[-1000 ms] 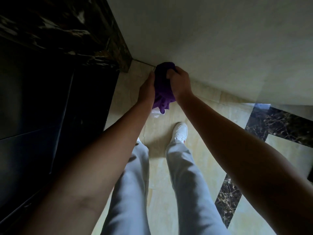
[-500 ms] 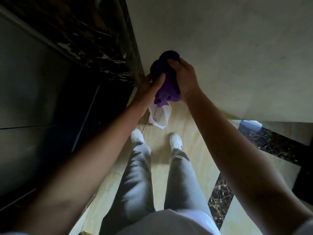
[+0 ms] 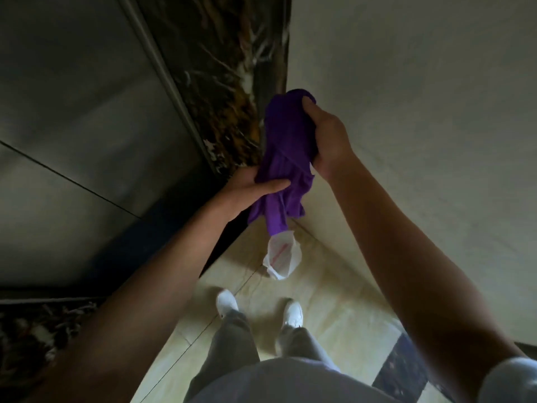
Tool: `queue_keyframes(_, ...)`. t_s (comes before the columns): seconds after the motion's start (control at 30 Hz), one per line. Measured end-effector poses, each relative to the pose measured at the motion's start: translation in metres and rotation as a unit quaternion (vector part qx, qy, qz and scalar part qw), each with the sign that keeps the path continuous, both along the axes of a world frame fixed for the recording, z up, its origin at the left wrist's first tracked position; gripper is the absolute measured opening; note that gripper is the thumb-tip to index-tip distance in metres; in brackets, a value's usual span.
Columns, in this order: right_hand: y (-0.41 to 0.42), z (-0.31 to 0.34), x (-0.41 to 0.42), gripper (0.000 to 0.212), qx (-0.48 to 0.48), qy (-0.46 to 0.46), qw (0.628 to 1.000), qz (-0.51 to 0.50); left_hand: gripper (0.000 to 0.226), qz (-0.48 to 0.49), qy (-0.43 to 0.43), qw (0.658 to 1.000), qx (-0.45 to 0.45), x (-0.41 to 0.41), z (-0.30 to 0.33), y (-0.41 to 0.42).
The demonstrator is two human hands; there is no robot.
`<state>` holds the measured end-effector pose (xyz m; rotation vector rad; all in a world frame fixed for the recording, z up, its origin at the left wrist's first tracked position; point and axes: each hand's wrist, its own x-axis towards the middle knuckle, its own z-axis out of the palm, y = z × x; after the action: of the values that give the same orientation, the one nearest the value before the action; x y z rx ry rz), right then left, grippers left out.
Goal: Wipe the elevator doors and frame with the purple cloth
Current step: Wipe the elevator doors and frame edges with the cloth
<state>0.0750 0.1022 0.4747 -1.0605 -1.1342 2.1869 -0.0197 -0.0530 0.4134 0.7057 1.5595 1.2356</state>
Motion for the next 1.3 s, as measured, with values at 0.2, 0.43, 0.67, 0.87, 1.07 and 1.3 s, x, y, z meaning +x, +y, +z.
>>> queue_keyframes(0.2, -0.023, 0.067, -0.052, 0.034, 0.105, 0.022, 0.993, 0.042, 0.045, 0.070, -0.006, 0.995, 0.065, -0.042, 0.061, -0.047)
queue_keyframes(0.43, -0.064, 0.099, -0.113, 0.064, 0.178, -0.103, 0.964, 0.167, 0.047, 0.113, -0.002, 0.981, 0.156, -0.104, 0.127, -0.116)
queue_keyframes(0.67, -0.124, 0.116, -0.156, 0.032, 0.426, -0.157, 0.886, 0.094, 0.036, 0.194, -0.021, 0.963, 0.186, -0.143, 0.154, -0.177)
queue_keyframes(0.87, -0.198, 0.145, -0.168, 0.075, 0.436, 0.090, 0.820, 0.359, 0.035, 0.225, -0.040, 0.947, 0.225, -0.174, 0.187, -0.207)
queue_keyframes(1.07, -0.234, 0.127, -0.208, 0.081, 0.342, 0.118, 0.875, 0.322, 0.021, 0.236, 0.044, 0.947, 0.216, -0.196, 0.215, -0.228)
queue_keyframes(1.3, -0.237, 0.130, -0.239, 0.059, 0.236, 0.120, 0.880, 0.393, 0.020, 0.304, 0.216, 0.915, 0.152, -0.221, 0.218, -0.243)
